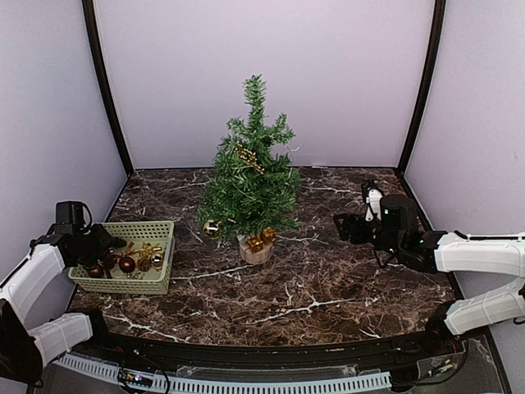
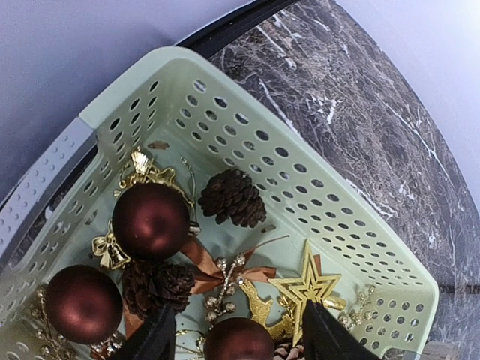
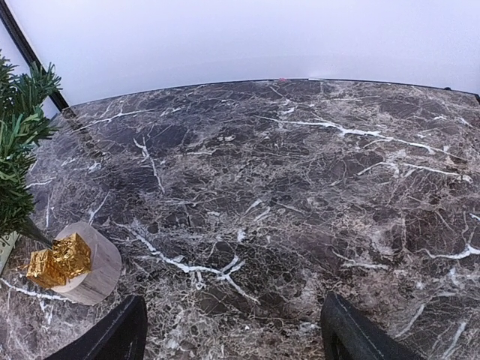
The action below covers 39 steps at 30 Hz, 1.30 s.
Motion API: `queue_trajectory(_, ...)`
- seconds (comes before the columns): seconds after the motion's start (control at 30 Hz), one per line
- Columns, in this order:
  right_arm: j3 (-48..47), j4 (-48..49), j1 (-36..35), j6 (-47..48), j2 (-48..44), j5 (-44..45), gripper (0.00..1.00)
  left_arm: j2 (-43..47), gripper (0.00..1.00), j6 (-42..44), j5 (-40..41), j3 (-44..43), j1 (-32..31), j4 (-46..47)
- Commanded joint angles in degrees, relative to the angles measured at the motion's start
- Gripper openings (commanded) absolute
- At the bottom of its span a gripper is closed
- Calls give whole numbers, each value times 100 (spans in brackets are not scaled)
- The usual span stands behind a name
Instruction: Decorate the small christmas tree
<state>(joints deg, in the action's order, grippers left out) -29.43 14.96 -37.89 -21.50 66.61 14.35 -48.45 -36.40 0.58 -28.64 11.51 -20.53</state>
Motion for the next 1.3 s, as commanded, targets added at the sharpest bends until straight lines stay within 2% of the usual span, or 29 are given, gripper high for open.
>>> queue_trajectory(0.0,9,189,100,67,-8,-142,80,-87,55,174,-230,173,49,-4)
queue_trajectory(0.2,-14,243,170,16,155,-252,80,-371,54,348,-1122,215,-126,47)
queue_trajectory(0.3,-91,257,169,-7,267,-345,80,-771,62,362,-1059,170,-360,10)
queue_trajectory(0.67,2,196,168,-63,54,-268,80,-1315,75,381,-711,226,-380,198)
queue_trajectory(0.83,45,171,173,-117,21,-237,80,-1513,71,368,-907,250,-382,198)
queue_trajectory(1.07,81,191,175,-122,-54,-175,80,-1552,60,261,-1044,402,-387,268)
queue_trajectory(1.27,124,166,177,-135,-184,-113,80,-1345,54,218,-1077,384,-387,197)
